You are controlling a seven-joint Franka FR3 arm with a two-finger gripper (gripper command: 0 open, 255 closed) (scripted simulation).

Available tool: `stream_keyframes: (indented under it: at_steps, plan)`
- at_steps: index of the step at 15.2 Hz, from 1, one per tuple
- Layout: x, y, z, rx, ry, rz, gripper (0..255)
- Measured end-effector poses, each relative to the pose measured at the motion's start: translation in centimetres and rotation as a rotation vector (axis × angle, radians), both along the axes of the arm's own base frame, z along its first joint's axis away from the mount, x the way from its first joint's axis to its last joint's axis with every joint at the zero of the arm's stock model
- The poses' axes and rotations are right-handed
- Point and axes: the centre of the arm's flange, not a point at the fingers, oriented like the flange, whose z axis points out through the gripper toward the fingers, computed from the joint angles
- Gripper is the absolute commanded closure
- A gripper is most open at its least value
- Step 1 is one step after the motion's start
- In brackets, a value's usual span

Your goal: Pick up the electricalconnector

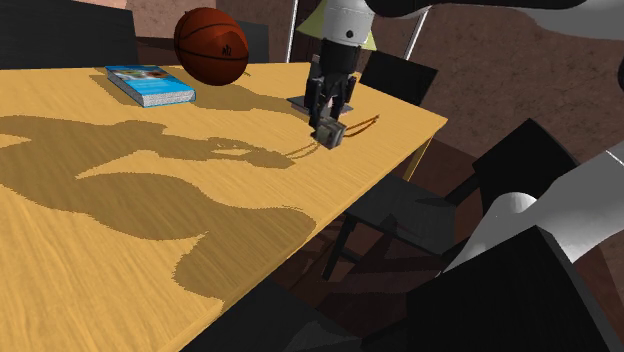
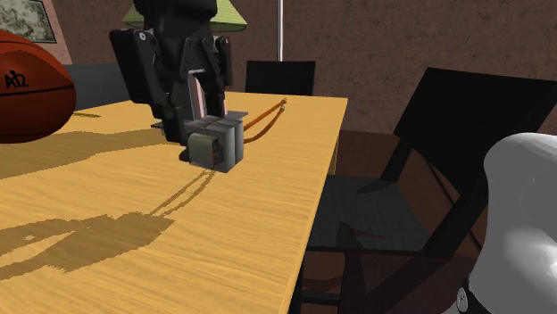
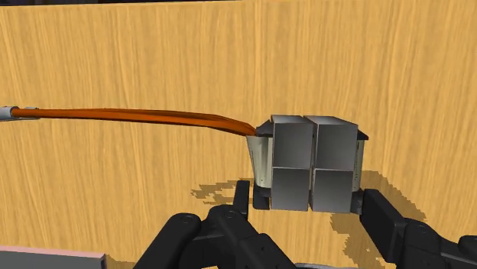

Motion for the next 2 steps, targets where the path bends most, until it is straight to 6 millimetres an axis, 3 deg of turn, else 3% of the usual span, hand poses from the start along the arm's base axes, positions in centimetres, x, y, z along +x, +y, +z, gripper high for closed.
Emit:
stream_keyframes:
  at_steps: [2]
  plan:
    - [0.0,0.04,0.9,0.0,0.0,0.0,255]
